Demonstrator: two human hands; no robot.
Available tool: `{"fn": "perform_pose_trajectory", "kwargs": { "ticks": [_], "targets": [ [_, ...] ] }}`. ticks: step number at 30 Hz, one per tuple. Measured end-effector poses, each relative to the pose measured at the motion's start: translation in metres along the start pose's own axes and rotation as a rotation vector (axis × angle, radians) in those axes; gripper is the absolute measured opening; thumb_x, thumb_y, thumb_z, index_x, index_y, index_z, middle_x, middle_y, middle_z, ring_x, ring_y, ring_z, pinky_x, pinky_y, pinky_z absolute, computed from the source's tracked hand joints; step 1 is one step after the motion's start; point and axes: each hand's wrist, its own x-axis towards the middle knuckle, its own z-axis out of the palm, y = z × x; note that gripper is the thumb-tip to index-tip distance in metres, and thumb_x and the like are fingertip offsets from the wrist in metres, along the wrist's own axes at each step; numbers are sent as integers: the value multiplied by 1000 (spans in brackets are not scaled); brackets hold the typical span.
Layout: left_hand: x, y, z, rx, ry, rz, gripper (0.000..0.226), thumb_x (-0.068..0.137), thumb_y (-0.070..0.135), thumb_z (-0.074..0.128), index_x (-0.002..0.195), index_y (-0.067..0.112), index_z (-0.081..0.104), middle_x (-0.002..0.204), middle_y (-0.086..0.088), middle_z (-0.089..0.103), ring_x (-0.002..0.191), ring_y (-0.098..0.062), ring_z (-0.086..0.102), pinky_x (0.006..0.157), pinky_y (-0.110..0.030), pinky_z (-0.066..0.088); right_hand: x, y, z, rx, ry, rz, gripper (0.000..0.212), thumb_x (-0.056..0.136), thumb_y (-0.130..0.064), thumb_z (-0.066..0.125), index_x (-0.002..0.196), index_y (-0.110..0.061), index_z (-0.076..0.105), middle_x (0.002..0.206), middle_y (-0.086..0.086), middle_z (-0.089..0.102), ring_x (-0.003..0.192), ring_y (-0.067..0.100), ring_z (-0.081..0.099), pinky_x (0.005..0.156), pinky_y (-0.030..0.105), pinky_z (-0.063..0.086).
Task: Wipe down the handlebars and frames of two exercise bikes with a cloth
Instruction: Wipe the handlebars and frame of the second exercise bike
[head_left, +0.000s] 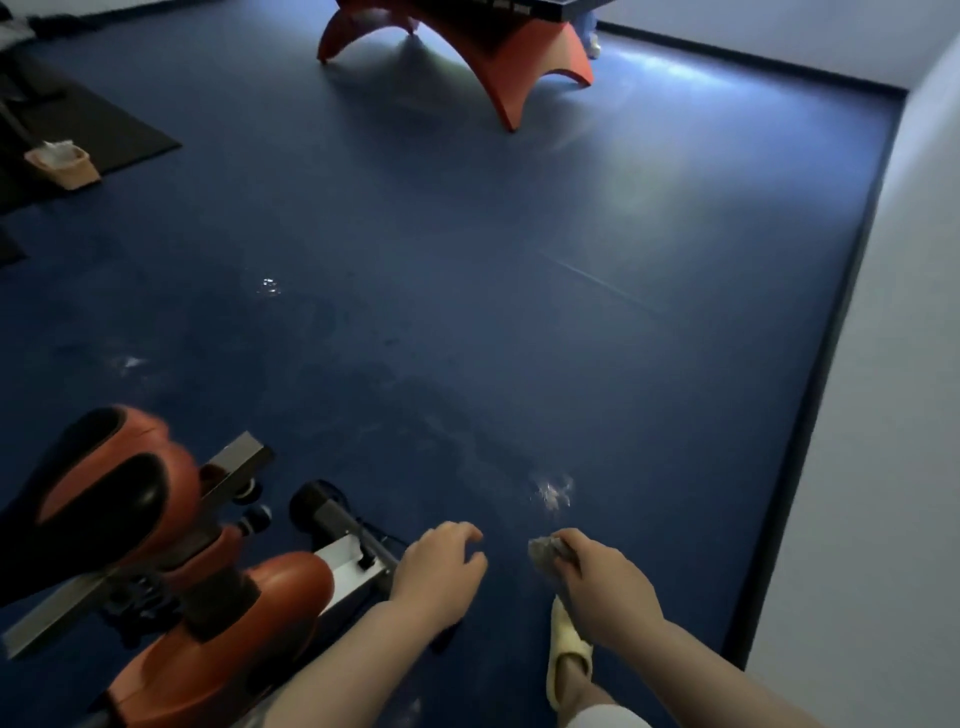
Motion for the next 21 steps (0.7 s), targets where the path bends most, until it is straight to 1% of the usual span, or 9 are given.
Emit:
{"fn": "perform_pose_trajectory", "kwargs": {
  "ticks": [3,5,7,9,11,13,15,18,21],
  "targets": [
    [42,15,-9,-78,72,-116,37,95,34,44,129,27,54,132,9,54,118,-14,51,100,-34,44,53,16,-41,-91,-18,-83,19,99,-38,34,110,-37,49,92,-13,60,76,12,54,53,26,38],
    [68,31,-12,-134,109,-175,36,94,34,44,129,28,54,132,9,54,118,-13,51,99,-34,44,86,26,-69,-156,-16,-140,18,99,-39,33,108,-37,49,92,-13,60,75,12,53,53,27,39],
    [93,50,-13,-191,150,-197,35,94,34,45,127,28,55,132,10,54,118,-13,52,99,-35,45,123,32,-94,-227,-42,-161,17,98,-33,36,109,-36,48,96,-12,61,77,15,56,57,31,43],
    [113,69,-19,-261,178,-226,35,93,34,47,127,28,56,131,9,55,118,-14,53,99,-36,45,158,28,-115,-292,-83,-184,18,96,-24,41,110,-34,46,98,-9,61,78,17,57,57,32,45],
    [126,77,-26,-319,204,-268,34,93,34,48,126,29,56,131,9,55,117,-14,54,99,-37,46,186,15,-124,-307,-139,-226,18,95,-19,42,108,-31,45,93,-8,60,75,18,58,54,33,45],
    [140,71,-37,-336,231,-315,33,94,34,48,126,29,56,131,9,55,117,-14,54,99,-37,46,216,-5,-124,-313,-173,-293,16,94,-20,42,106,-30,45,89,-7,59,73,18,58,53,33,44],
    [159,59,-56,-336,273,-391,33,94,33,49,125,28,56,132,8,55,118,-15,54,99,-37,45,243,-33,-122,-326,-182,-377,18,93,-21,42,106,-33,44,92,-9,60,76,17,58,54,32,44],
    [190,36,-82,-358,326,-468,32,94,32,49,124,27,57,132,7,55,120,-16,52,100,-36,44,285,-72,-117,-360,-247,-468,21,94,-23,40,112,-35,43,99,-10,61,81,17,58,57,32,46],
    [221,17,-111,-407,368,-495,31,94,32,49,124,28,57,132,7,55,120,-15,52,101,-36,44,331,-105,-118,-365,-292,-487,19,95,-25,38,110,-35,44,99,-10,61,82,17,59,62,35,51]
  ]
}}
